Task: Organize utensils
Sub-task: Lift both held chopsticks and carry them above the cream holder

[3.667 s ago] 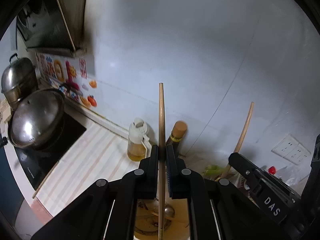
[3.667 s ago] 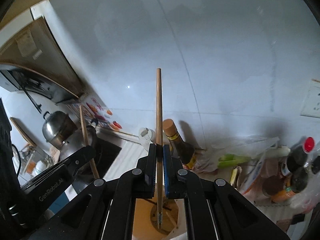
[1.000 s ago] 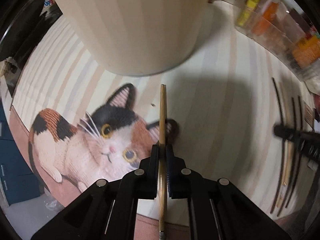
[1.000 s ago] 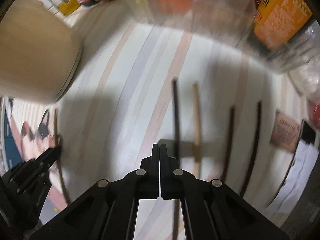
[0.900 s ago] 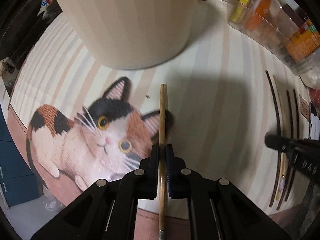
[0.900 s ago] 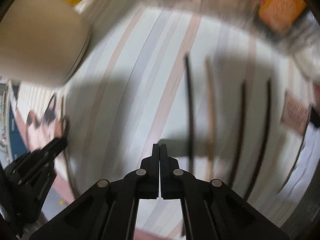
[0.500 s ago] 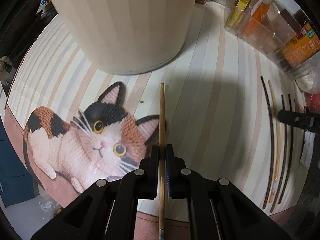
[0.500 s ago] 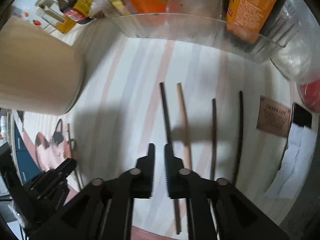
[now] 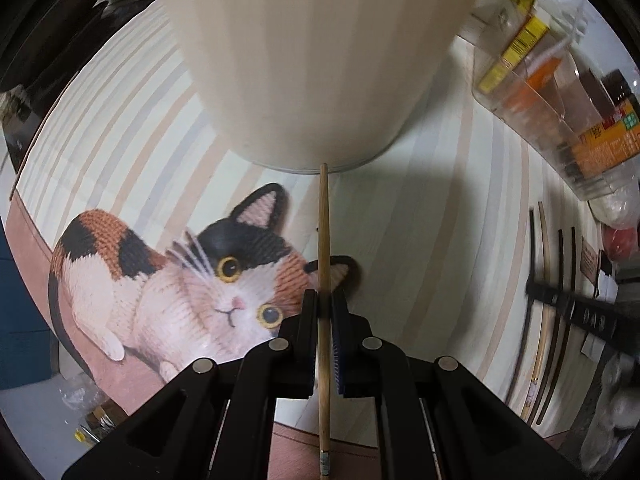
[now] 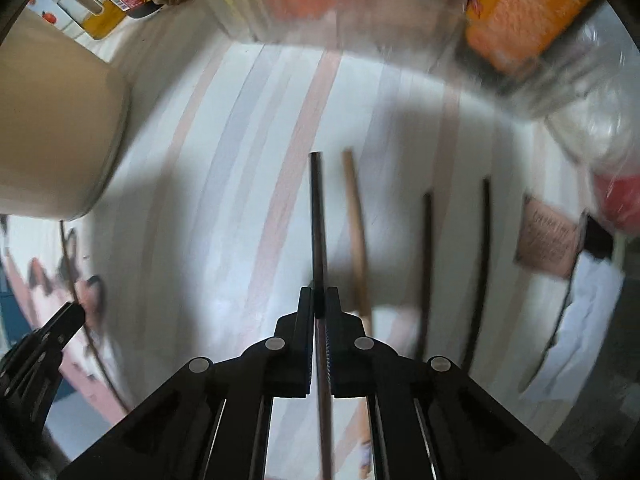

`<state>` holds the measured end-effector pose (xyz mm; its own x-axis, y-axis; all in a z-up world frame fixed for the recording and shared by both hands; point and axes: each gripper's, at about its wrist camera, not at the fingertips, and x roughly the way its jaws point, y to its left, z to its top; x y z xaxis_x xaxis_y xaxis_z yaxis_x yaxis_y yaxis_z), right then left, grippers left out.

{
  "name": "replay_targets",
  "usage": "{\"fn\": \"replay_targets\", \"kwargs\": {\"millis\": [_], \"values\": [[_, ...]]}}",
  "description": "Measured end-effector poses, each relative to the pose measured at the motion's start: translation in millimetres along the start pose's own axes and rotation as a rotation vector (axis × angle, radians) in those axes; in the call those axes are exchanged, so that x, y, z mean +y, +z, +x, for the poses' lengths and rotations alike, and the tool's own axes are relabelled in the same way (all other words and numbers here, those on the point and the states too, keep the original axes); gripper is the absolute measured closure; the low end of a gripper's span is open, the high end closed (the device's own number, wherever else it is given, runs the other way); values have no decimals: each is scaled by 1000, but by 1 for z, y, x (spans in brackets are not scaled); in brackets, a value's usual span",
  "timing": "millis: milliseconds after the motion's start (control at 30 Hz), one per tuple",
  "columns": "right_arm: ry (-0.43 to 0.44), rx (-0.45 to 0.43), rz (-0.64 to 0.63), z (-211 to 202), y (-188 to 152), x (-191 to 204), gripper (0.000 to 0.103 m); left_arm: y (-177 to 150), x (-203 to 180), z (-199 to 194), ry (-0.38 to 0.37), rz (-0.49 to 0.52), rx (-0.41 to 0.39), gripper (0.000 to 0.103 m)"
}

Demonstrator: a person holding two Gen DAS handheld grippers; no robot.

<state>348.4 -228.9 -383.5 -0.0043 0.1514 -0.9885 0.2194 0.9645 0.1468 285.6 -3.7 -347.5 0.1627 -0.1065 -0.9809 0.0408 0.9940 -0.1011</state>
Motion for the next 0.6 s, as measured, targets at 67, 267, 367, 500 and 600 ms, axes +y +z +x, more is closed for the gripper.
{"fn": "replay_targets", "kwargs": {"millis": [67,267,367,500,600], "values": [[23,16,-9,0,-11,3,98,0,3,-4,-1,0,2,99],[-4,31,-49,-2,-24,16,98,16,-10,-4,12,28,14,99],[-42,50,-77,-1,-21,29,98,14,-12,1,17,30,22,99],[-113,28,-96,-4,-24,42,97,12,-9,7,27,27,27,99],[-125,-20,-107,-3,-32,60,98,7,-12,5,30,34,12,99]]}}
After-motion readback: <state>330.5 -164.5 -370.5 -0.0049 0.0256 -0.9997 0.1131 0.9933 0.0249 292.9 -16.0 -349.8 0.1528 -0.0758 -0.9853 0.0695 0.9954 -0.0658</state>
